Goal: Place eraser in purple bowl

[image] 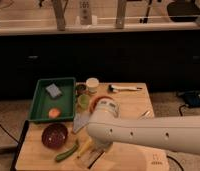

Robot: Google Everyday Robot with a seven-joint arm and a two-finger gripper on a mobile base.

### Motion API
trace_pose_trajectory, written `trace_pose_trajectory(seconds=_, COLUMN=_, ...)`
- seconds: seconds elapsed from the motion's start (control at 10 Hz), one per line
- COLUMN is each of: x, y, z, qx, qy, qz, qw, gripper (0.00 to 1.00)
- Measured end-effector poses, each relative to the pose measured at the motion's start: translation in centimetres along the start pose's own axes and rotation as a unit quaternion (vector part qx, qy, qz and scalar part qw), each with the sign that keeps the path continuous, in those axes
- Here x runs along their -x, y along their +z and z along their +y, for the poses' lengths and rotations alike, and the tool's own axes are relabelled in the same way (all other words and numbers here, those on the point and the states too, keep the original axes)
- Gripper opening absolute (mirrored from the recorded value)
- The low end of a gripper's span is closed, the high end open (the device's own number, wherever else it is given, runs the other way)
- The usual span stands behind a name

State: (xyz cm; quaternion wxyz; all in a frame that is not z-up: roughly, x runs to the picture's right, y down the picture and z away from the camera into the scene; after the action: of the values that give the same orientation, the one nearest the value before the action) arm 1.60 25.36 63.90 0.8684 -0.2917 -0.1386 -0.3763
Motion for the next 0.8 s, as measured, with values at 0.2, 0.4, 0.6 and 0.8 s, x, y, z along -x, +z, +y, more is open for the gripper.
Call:
trace_pose_trajectory(seconds=0.2, x=0.07, y=0.01, z=0.1, qx=0.001, qy=-0.003, qz=0.001, qw=1.0, gripper=0.05)
trace_pose_trajectory(seconds=0.4, x=0.06, y=-0.07, z=0.02, qx=0.0, qy=-0.006, qz=0.0, qw=1.0, gripper=0.05)
trace_pose_trajectory(seconds=0.6, x=0.13, y=-0.21, z=-0.22, qx=-0.002, qy=-0.012, qz=-0.001, qw=0.9999, gripper=0.05)
trace_pose_trajectory(seconds=0.8, x=0.08, y=-0.27, z=-0.18, qx=-0.001, qy=-0.014, qz=-0.002, qw=0.9999, gripper=0.05)
